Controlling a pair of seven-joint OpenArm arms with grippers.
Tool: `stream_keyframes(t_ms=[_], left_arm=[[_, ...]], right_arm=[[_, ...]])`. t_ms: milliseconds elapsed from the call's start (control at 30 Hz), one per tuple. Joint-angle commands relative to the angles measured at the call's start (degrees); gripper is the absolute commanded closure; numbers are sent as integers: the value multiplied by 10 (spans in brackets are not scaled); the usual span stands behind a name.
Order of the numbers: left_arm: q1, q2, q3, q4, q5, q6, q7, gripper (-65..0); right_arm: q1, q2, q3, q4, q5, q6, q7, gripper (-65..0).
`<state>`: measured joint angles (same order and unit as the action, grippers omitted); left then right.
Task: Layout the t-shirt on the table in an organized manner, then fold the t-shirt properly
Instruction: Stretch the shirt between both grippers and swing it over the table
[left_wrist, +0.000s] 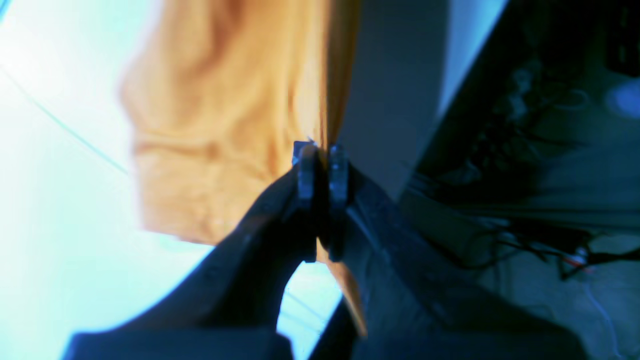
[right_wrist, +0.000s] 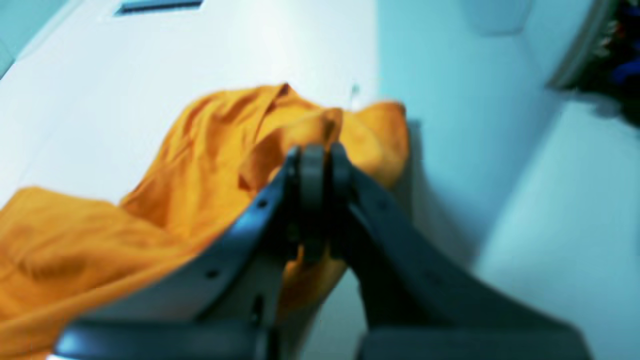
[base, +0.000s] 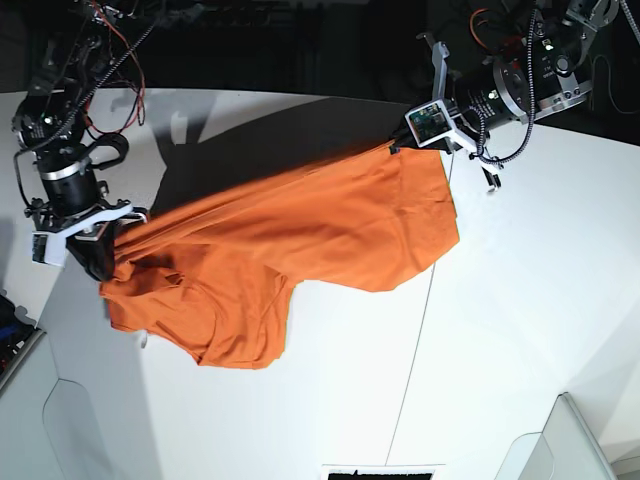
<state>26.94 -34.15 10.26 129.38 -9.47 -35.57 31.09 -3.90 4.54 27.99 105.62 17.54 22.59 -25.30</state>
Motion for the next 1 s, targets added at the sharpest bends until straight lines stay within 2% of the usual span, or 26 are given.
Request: stream_keyframes(t_ms=[0,133,267,400,600,733,867,967], left_arm=[[1,-6,-3,17,-2,2,-1,0],[0,-6,-3,42,-2,4,9,0],[-8,-6,-4,56,-2,12,7,0],[-12,0,-6,56,-1,19,7,0],[-14,0,-16,56,20,24,6,0],[-19,0,-80,56,45,80,-5,0],[-62,0,-160,56,44,111,-8,0],[-107,0,-200,11,43,120,-34,0]], right_arm=[[-1,16,17,22,26,8,13,0],[-29,37,84,62,98,35,4,0],[-34,43,154,106,178,68,-34,0],[-35,43,199,137,228,77,-55,0],[-34,43,203,146,245,77,-67,0],[-28,43,203,146,251,77,-60,0],[17,43,201,146,246,77,-49,0],[72,44,174,138,198,77,-36,0]])
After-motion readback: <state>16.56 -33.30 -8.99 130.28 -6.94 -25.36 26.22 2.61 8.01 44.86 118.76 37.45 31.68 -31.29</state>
